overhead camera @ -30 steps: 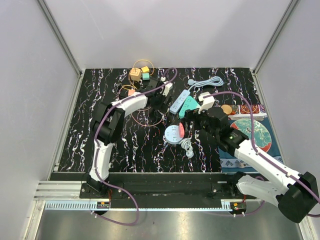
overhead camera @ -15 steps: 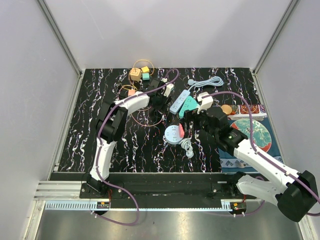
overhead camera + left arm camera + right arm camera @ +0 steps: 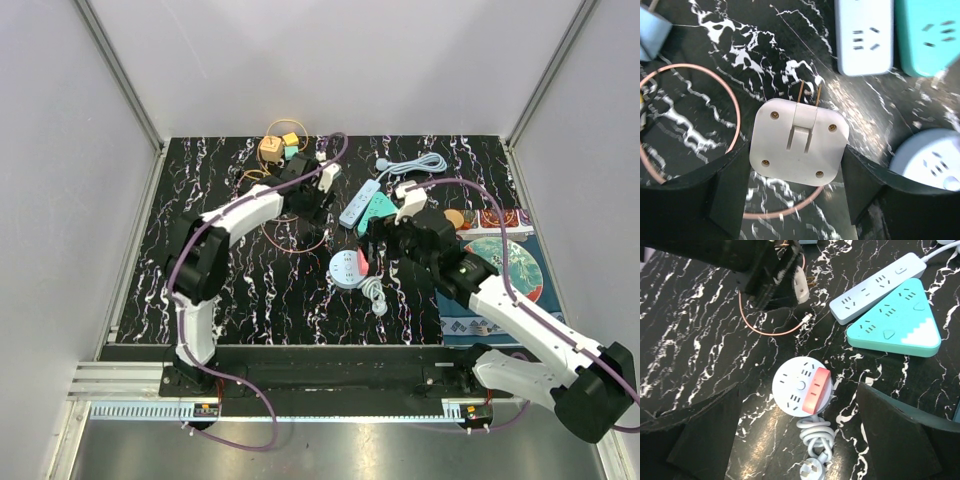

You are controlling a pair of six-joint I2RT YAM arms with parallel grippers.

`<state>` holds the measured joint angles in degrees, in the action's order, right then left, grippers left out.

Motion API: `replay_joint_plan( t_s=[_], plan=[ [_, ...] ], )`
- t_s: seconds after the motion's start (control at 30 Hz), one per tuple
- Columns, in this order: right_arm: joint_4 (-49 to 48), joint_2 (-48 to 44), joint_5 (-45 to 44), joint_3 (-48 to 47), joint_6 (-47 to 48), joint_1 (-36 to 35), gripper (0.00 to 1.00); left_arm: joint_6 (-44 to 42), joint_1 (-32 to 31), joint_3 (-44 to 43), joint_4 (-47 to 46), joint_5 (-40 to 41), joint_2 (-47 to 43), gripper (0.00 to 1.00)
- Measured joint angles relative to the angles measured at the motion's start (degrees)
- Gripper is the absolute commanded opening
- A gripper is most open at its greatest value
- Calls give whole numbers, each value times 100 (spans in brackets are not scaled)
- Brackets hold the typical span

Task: Insert the plug
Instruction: Pick up the plug from the center of the board.

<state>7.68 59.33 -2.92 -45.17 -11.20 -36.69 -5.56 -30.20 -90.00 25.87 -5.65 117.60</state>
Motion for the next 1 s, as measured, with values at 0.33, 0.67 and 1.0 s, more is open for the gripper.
replay_joint_plan(
  t_s=[0.33, 0.67, 1.0],
  plan=[
    [798, 275, 420, -850, -1069, 0, 100, -9, -616, 1467, -72, 229, -2822, 48],
    [977, 334, 1340, -994, -2280, 37, 100, -175, -1779, 2527, 42, 586, -4481, 48],
    [522, 348, 2133, -911, -3171, 72, 89, -177, -2450, 2640, 79, 901, -4931, 48]
  ],
)
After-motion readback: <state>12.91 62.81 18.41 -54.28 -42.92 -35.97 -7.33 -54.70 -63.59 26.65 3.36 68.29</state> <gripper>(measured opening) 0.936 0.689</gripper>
